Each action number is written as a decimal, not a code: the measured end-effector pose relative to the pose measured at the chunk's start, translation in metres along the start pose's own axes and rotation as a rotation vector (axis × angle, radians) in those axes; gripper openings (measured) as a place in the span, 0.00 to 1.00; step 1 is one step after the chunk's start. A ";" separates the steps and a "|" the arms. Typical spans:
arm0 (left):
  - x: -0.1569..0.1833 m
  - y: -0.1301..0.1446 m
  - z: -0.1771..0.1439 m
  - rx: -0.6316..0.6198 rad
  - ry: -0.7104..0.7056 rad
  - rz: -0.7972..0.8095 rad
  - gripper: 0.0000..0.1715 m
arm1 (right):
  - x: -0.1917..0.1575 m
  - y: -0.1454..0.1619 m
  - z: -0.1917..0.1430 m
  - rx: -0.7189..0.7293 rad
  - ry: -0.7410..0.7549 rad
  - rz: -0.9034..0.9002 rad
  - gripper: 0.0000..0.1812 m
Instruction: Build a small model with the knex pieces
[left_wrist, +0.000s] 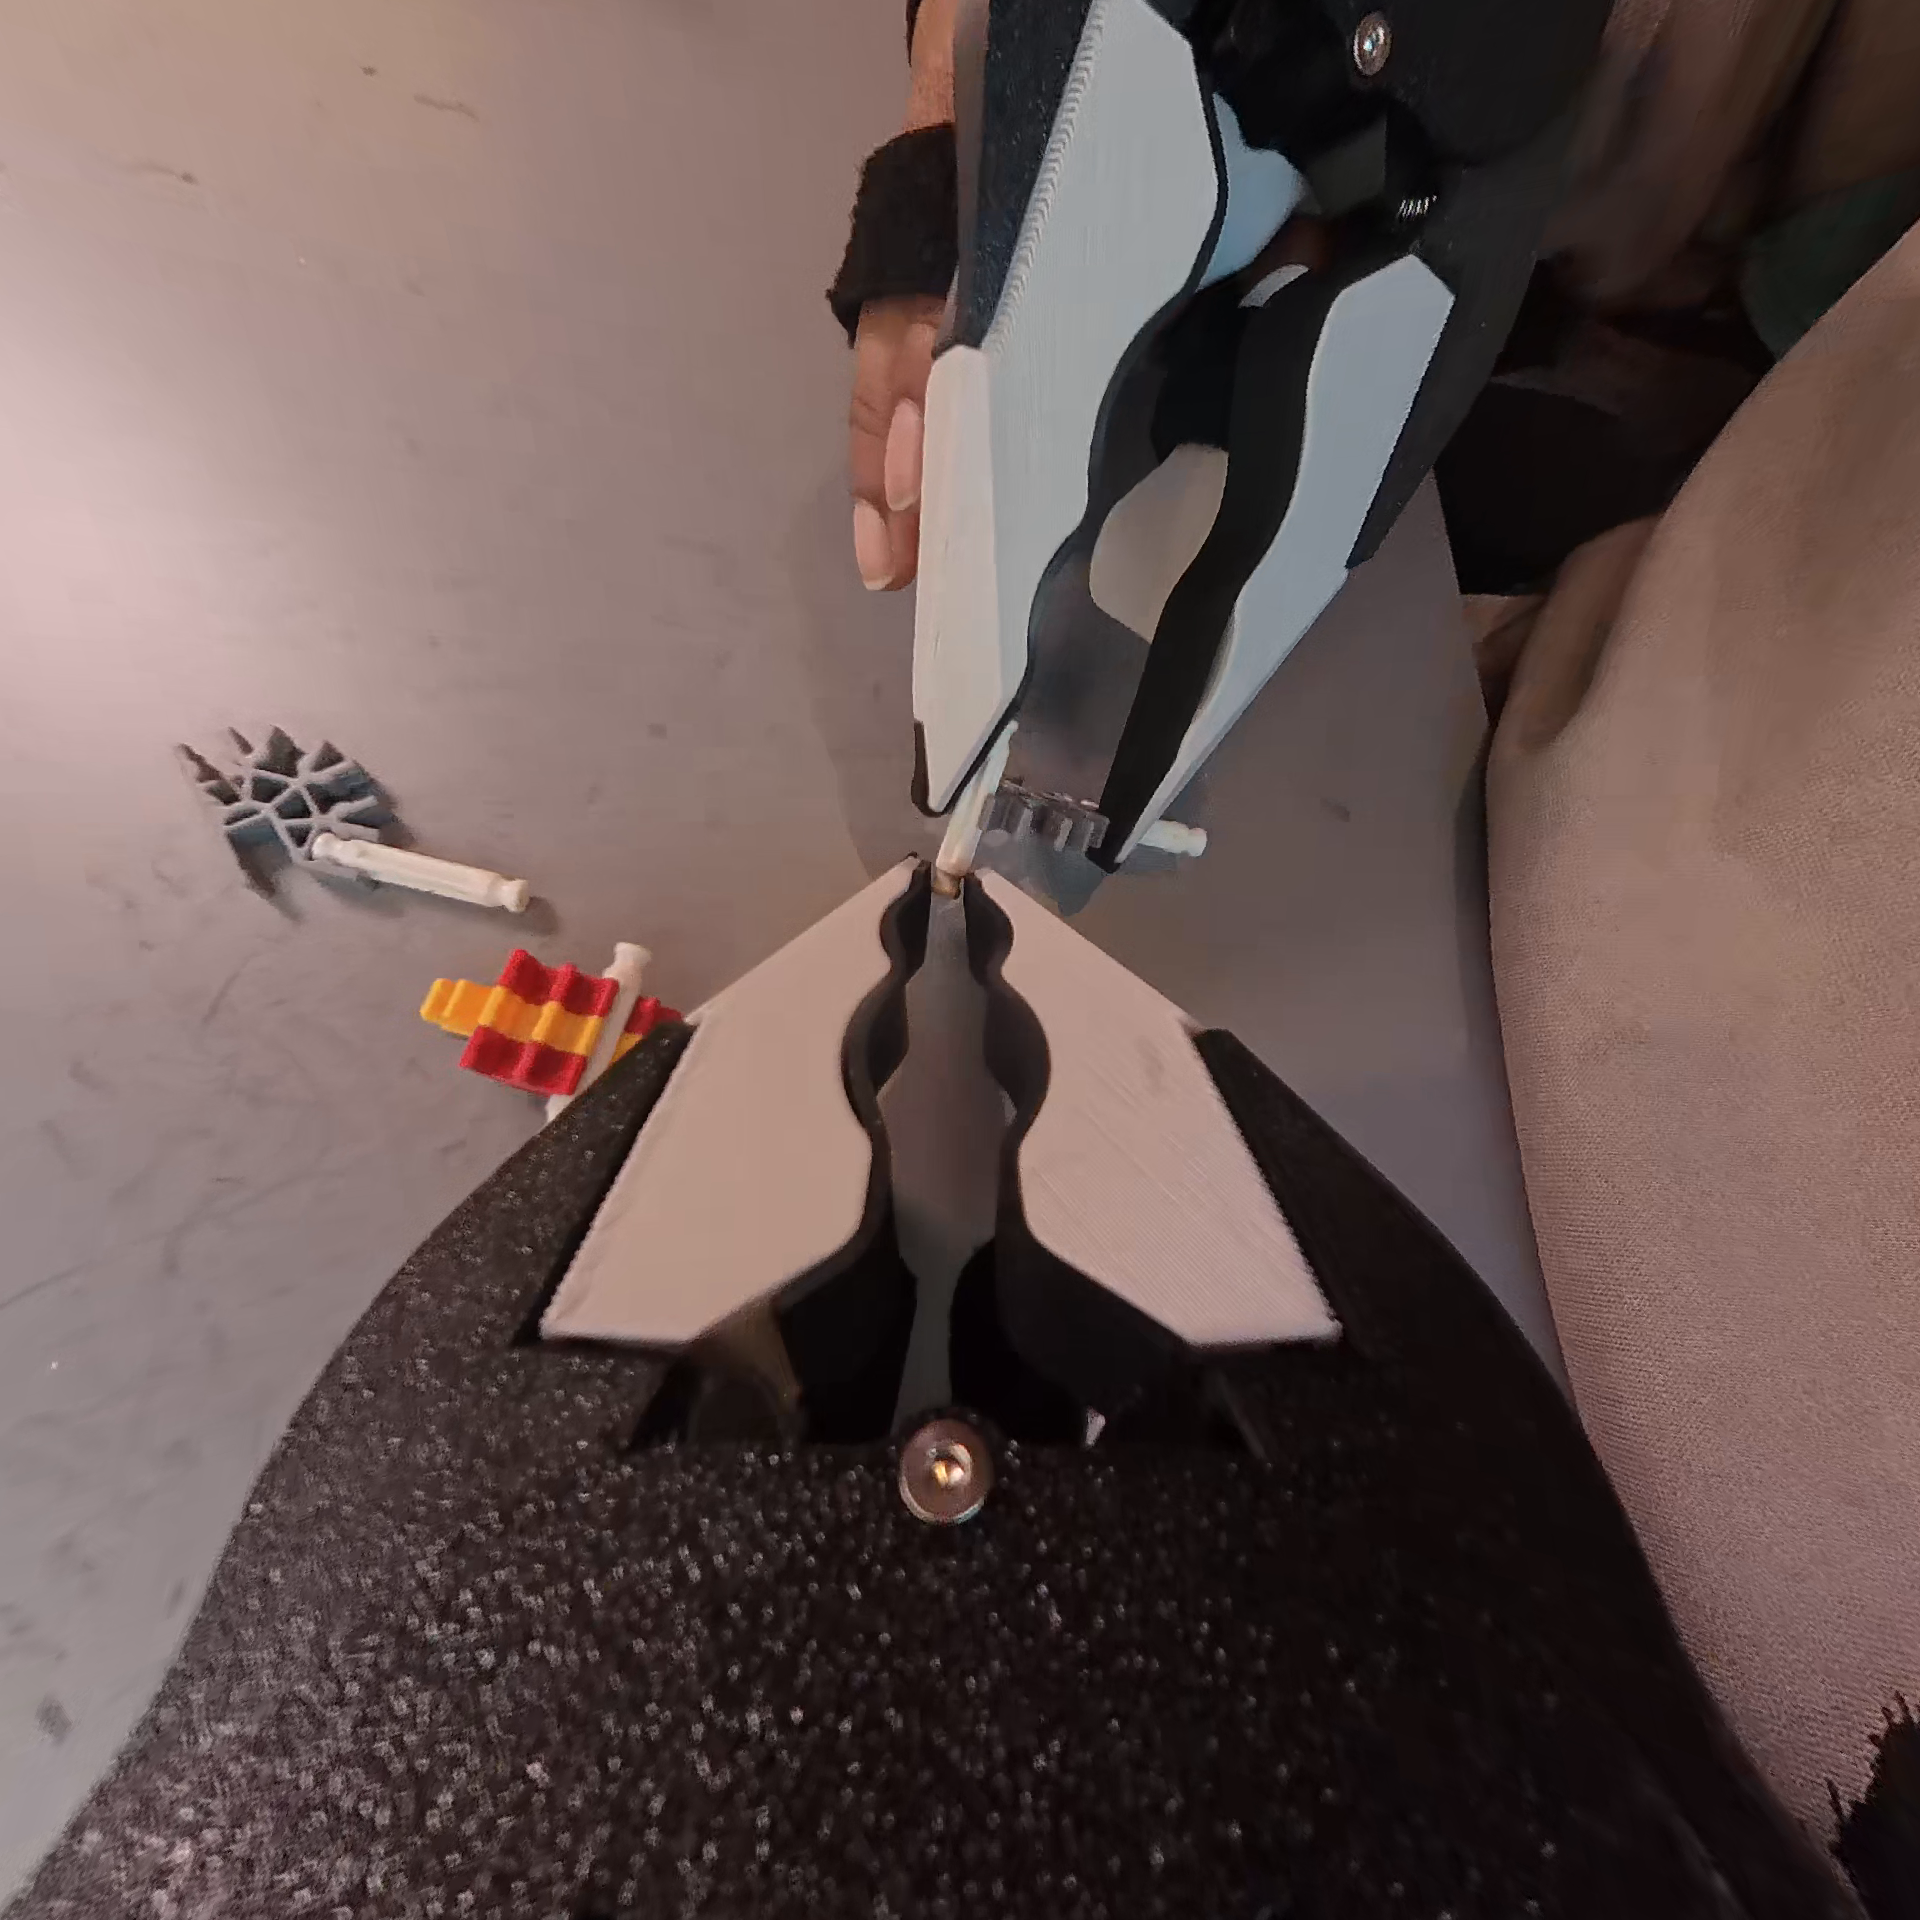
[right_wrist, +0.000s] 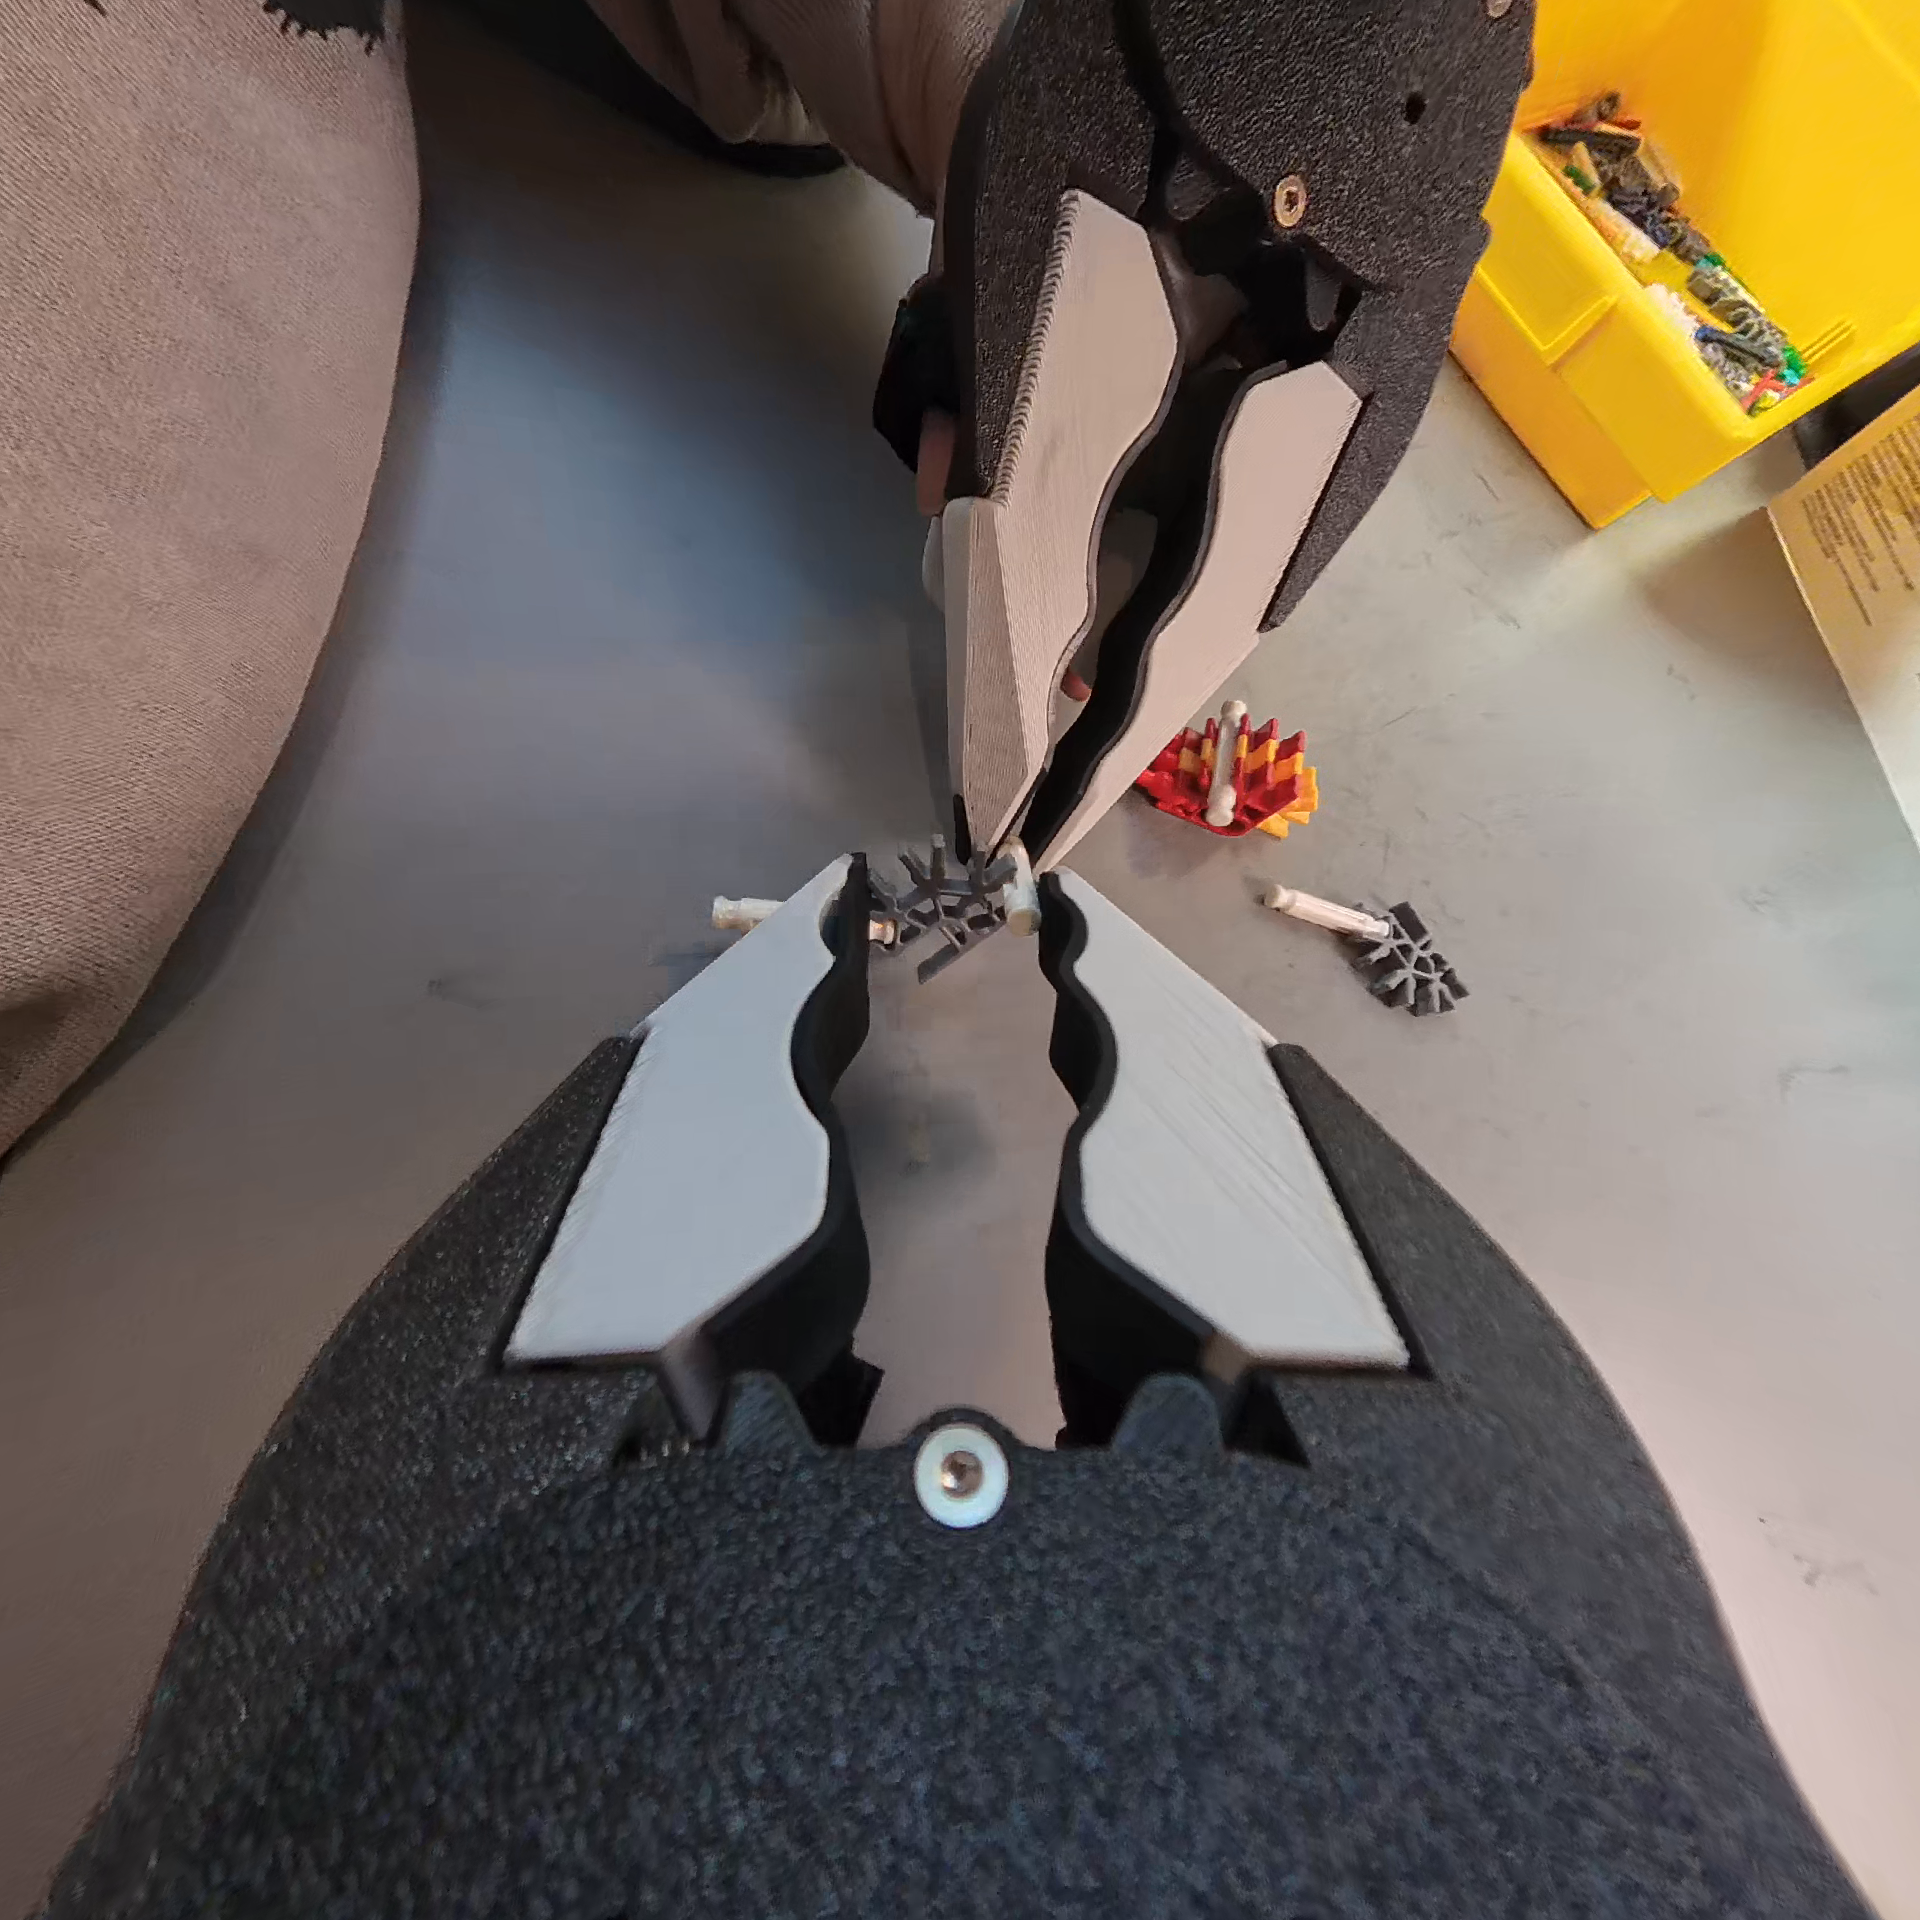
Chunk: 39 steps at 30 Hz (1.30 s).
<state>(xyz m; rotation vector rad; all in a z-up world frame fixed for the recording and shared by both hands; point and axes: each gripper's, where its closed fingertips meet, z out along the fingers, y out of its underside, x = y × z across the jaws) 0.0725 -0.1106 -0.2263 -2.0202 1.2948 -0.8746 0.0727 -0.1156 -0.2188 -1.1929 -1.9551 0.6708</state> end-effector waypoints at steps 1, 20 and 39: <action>-0.001 -0.003 -0.002 0.022 0.002 -0.011 0.04 | 0.003 -0.001 -0.001 0.014 -0.015 0.025 0.17; -0.014 -0.066 -0.053 0.372 -0.252 0.167 0.04 | 0.056 -0.057 -0.041 0.489 -0.107 0.476 0.16; -0.002 -0.066 -0.054 0.402 -0.098 0.074 0.02 | 0.052 -0.069 -0.046 0.540 -0.160 0.495 0.15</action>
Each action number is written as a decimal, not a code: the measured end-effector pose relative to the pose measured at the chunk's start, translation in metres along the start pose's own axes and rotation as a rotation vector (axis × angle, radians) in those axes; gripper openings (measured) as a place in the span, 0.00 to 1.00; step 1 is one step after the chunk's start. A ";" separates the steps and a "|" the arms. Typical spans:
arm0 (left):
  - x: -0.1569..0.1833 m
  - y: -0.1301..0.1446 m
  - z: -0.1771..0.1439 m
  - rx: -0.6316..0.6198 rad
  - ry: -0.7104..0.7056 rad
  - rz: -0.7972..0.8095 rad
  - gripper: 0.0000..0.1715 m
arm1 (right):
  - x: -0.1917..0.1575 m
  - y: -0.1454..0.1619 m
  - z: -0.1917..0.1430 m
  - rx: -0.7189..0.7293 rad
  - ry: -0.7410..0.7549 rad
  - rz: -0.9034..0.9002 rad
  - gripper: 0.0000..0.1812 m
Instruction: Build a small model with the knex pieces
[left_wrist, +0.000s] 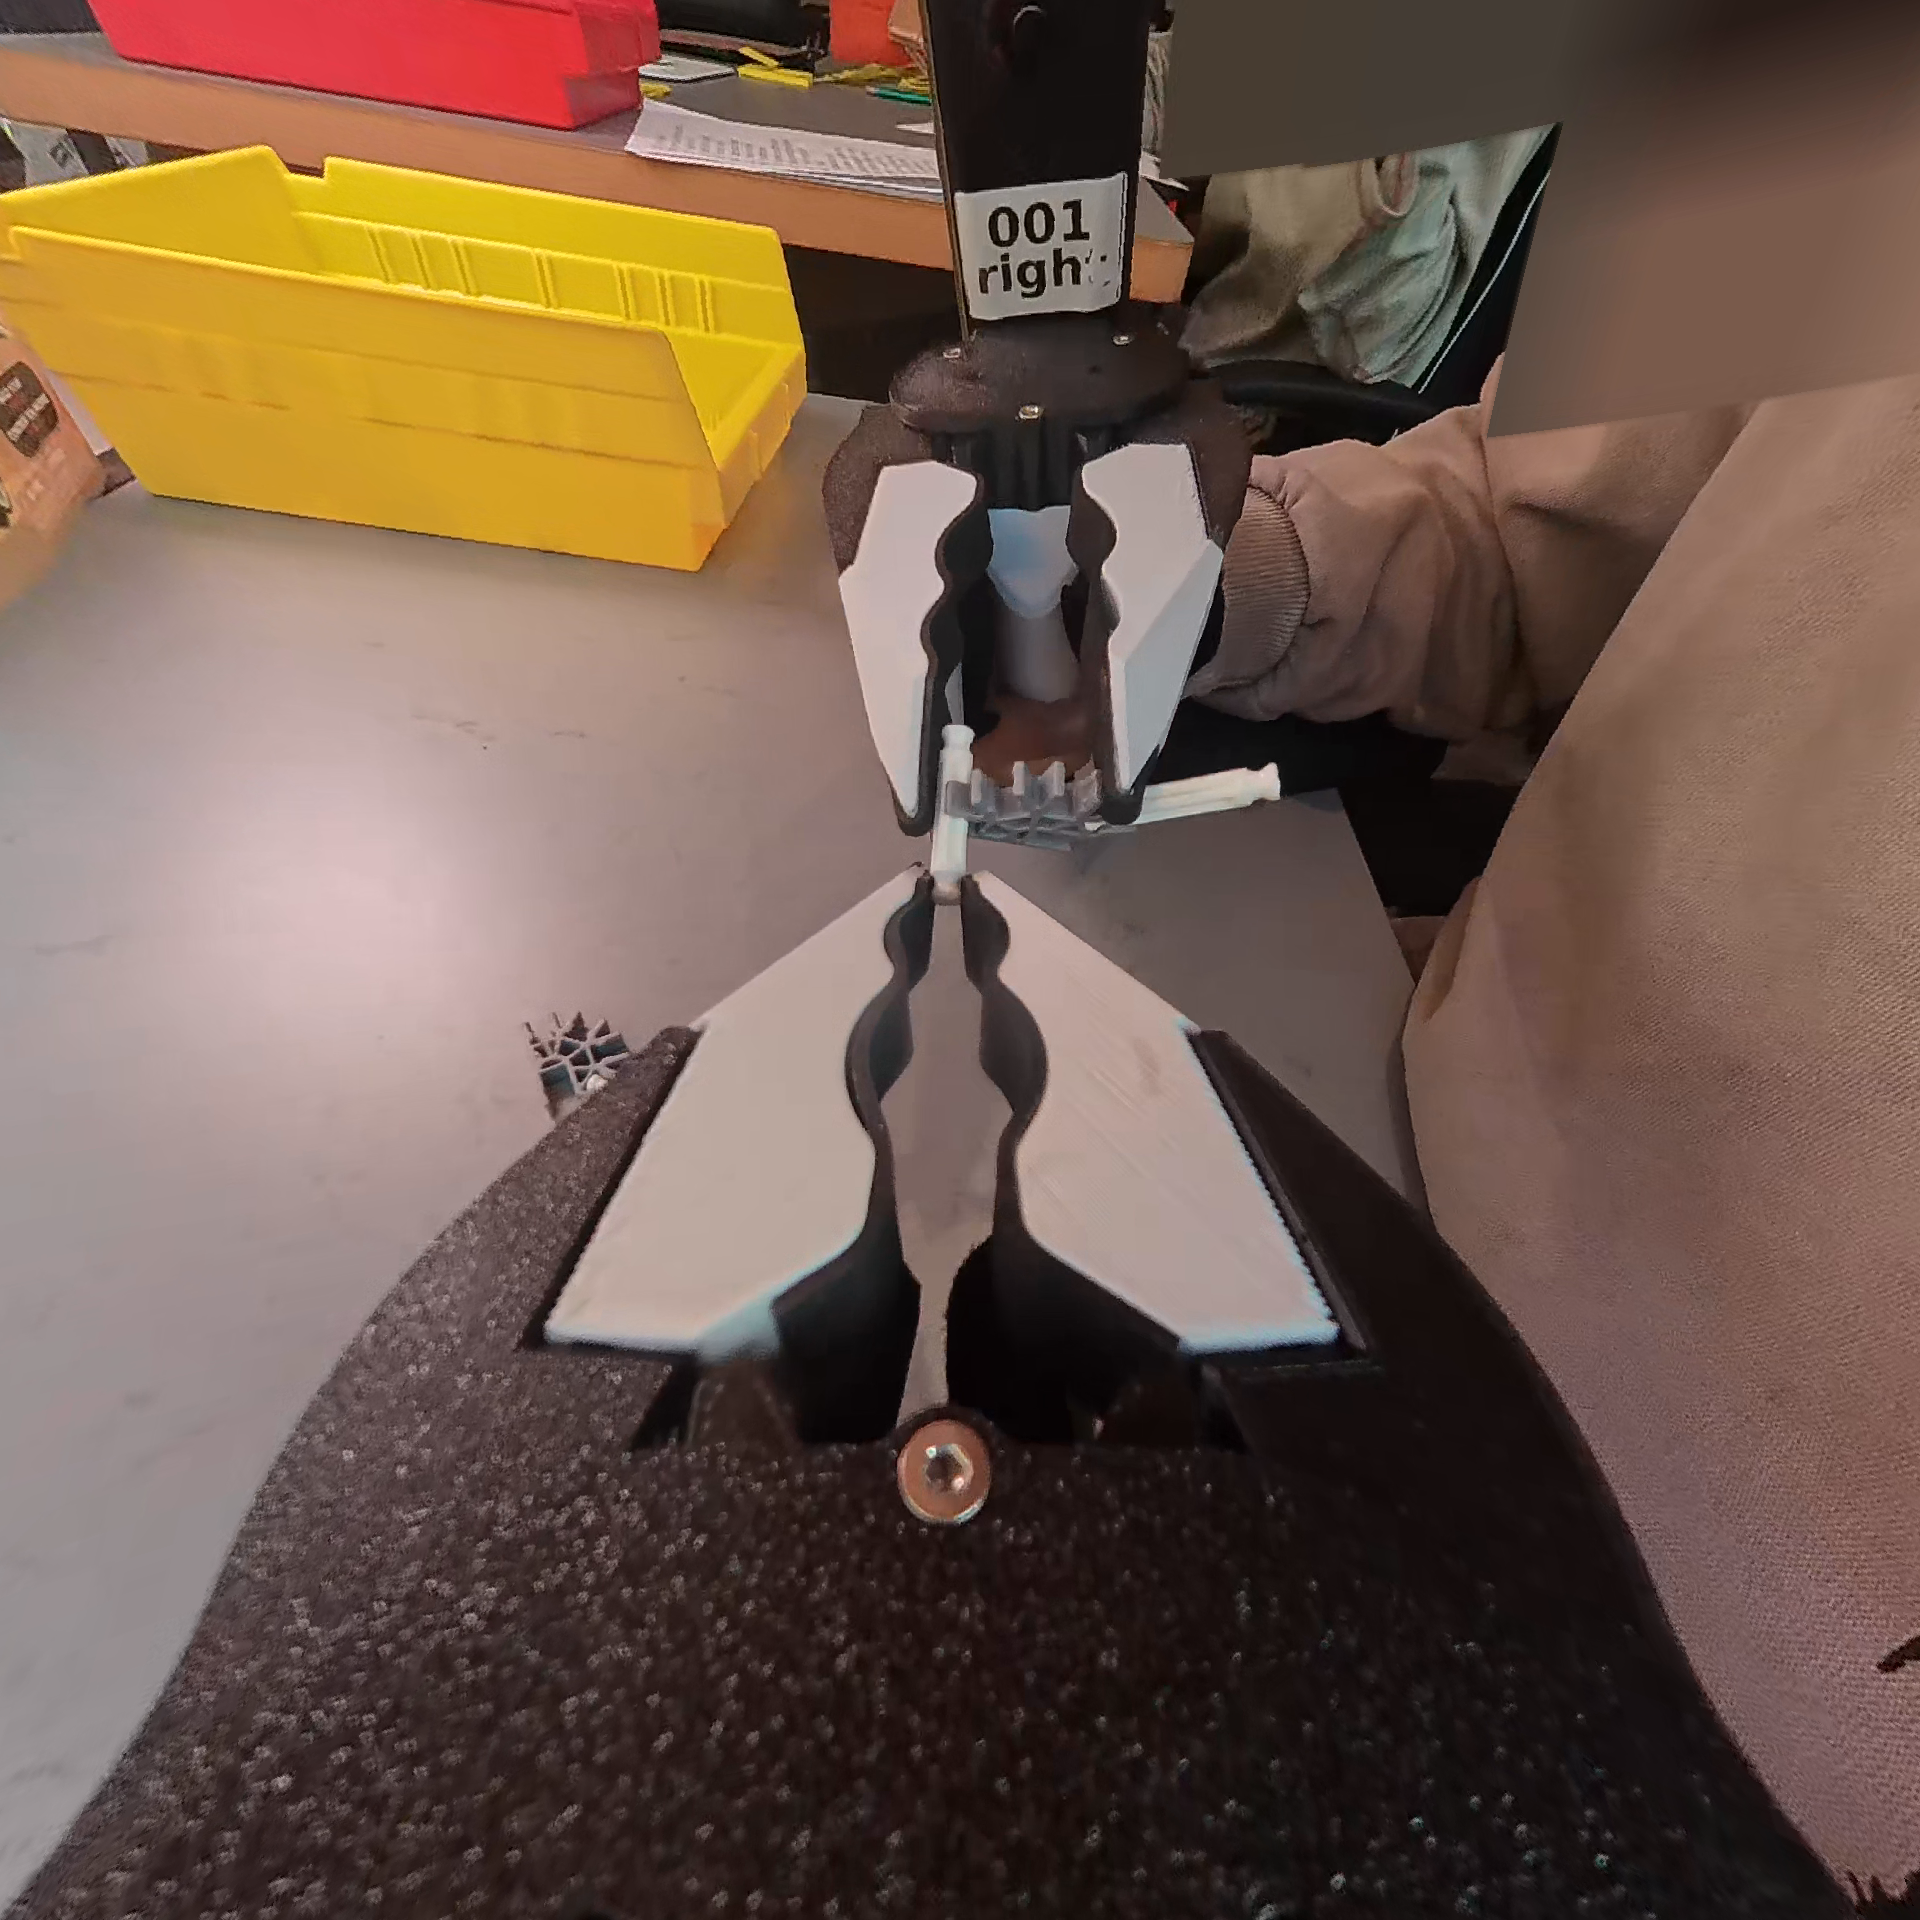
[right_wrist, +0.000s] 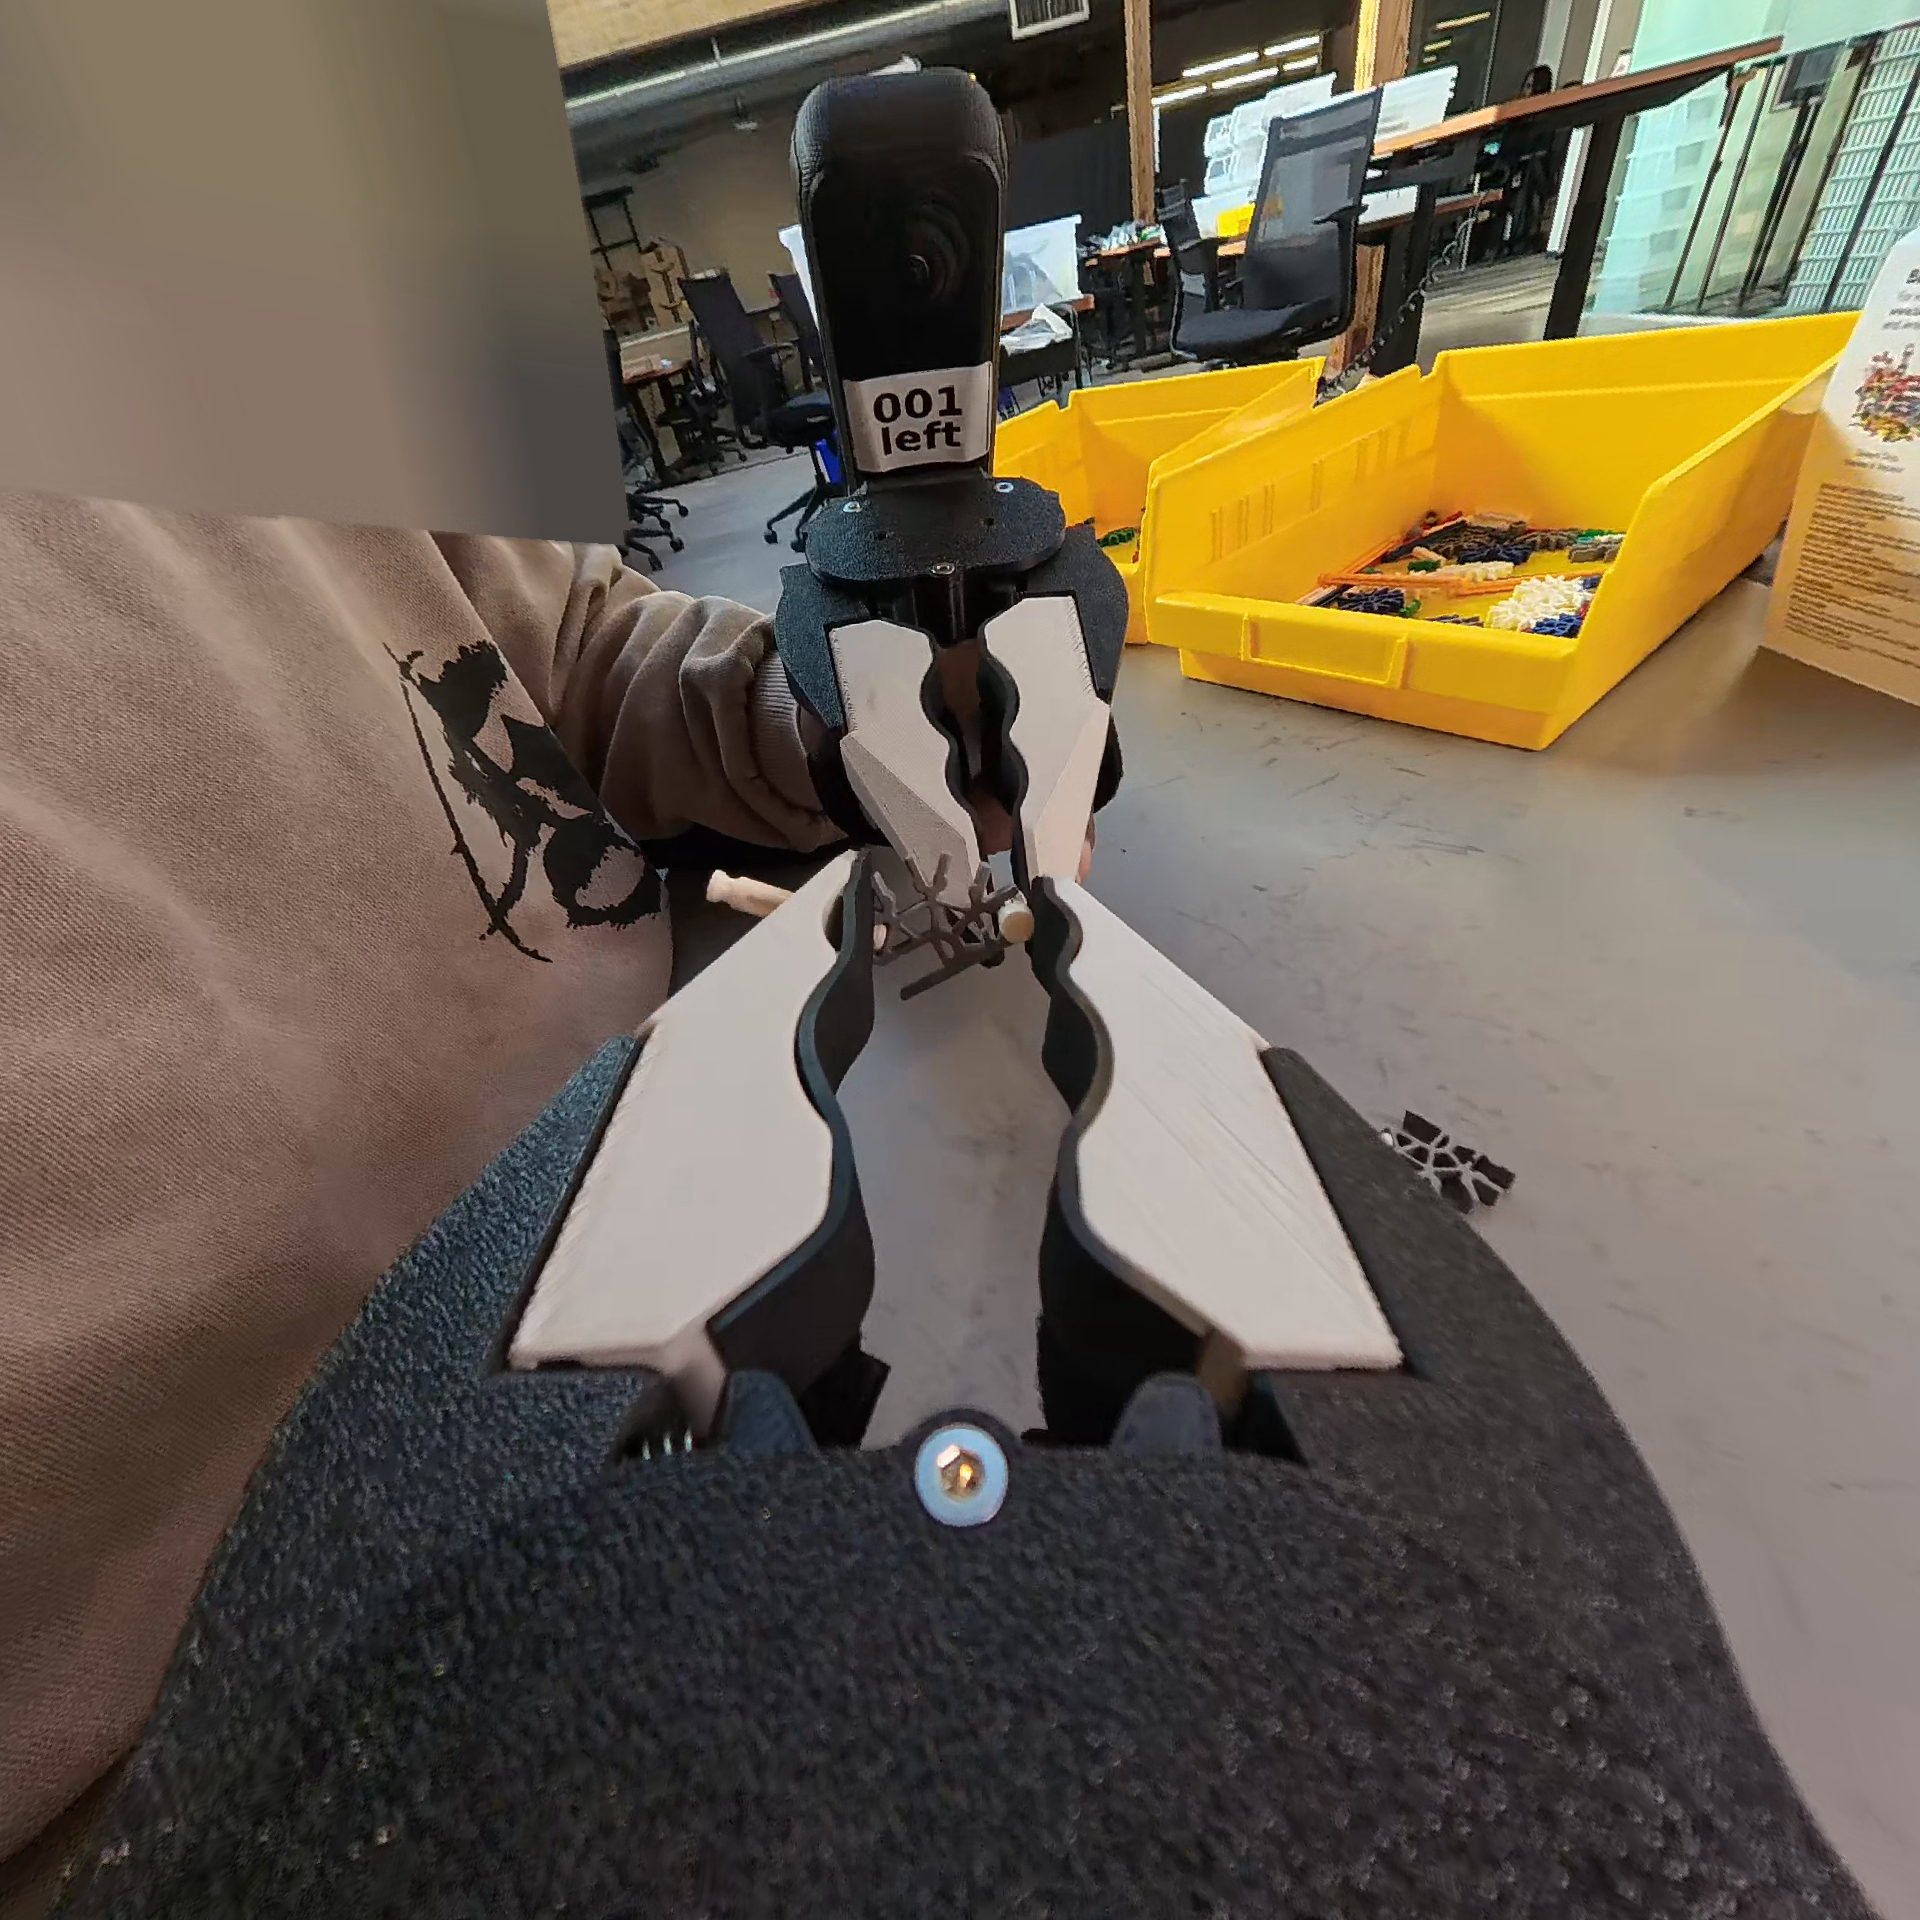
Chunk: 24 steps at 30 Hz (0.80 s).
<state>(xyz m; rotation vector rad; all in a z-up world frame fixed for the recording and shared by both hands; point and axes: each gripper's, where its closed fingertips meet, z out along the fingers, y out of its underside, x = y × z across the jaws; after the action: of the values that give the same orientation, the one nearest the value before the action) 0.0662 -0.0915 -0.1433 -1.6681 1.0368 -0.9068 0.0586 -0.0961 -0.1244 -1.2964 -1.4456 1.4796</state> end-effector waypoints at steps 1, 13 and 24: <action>0.000 0.001 0.001 -0.008 -0.004 0.004 0.02 | 0.000 0.000 0.000 0.005 -0.003 0.011 0.15; 0.000 0.000 0.002 -0.025 -0.006 0.010 0.03 | 0.000 0.003 0.004 0.016 -0.042 0.072 0.14; -0.029 0.022 -0.002 -0.157 -0.221 0.343 0.03 | 0.035 0.017 -0.007 -0.129 0.143 -0.023 0.12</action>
<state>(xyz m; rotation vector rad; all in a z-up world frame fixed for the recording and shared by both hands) 0.0491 -0.0701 -0.1667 -1.6087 1.2157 -0.4174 0.0584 -0.0637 -0.1468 -1.4282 -1.4762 1.2693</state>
